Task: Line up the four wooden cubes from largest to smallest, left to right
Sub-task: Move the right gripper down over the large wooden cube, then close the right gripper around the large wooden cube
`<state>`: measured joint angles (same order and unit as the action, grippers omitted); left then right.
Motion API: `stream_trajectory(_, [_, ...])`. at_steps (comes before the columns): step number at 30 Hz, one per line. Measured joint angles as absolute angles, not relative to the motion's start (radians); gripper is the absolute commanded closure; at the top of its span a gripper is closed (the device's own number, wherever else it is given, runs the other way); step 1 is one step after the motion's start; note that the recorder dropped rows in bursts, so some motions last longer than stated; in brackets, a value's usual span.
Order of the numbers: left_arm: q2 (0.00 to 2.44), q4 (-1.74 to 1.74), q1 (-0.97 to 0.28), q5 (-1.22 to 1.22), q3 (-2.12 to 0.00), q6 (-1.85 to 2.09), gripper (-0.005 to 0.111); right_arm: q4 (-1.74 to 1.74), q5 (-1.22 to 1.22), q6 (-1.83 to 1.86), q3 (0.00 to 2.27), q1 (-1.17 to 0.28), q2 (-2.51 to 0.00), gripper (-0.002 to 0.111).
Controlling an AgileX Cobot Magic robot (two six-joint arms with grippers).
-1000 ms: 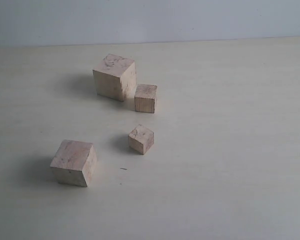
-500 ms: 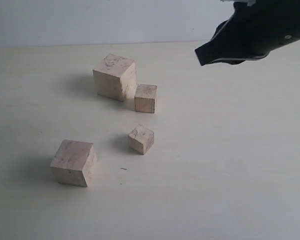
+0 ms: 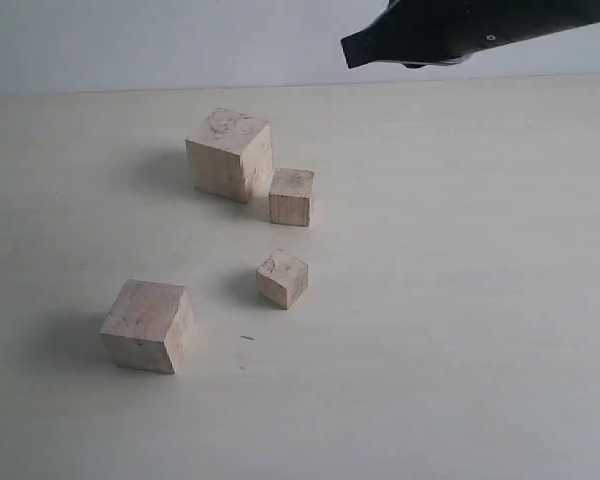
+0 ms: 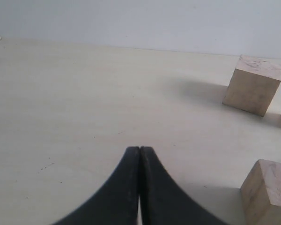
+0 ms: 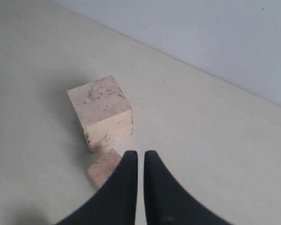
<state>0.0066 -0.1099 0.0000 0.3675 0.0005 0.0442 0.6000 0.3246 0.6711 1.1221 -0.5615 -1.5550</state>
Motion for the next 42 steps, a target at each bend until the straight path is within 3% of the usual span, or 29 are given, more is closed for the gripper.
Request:
stream_trajectory(2, [0.007,-0.11,0.0,0.368,0.0,0.044,0.107,0.6,0.352,0.797,1.219,-0.579,-1.661,0.064])
stream_trajectory(5, [0.007,-0.11,0.0,0.368,0.0,0.044,0.107,0.604,0.384,0.916,1.313,-0.614,-1.78,0.016])
stream_trajectory(7, [0.007,-0.11,0.0,0.368,0.0,0.044,0.107,0.608,0.391,0.967,1.381,-0.631,-1.864,0.003])
stream_trajectory(27, [0.007,-0.11,0.0,0.368,0.0,0.044,0.107,0.7,0.411,1.133,1.763,-0.679,-2.246,0.003])
stream_trajectory(42, [0.007,-0.108,0.0,0.368,0.0,0.044,0.107,0.7,0.411,1.174,1.853,-0.678,-2.39,0.003])
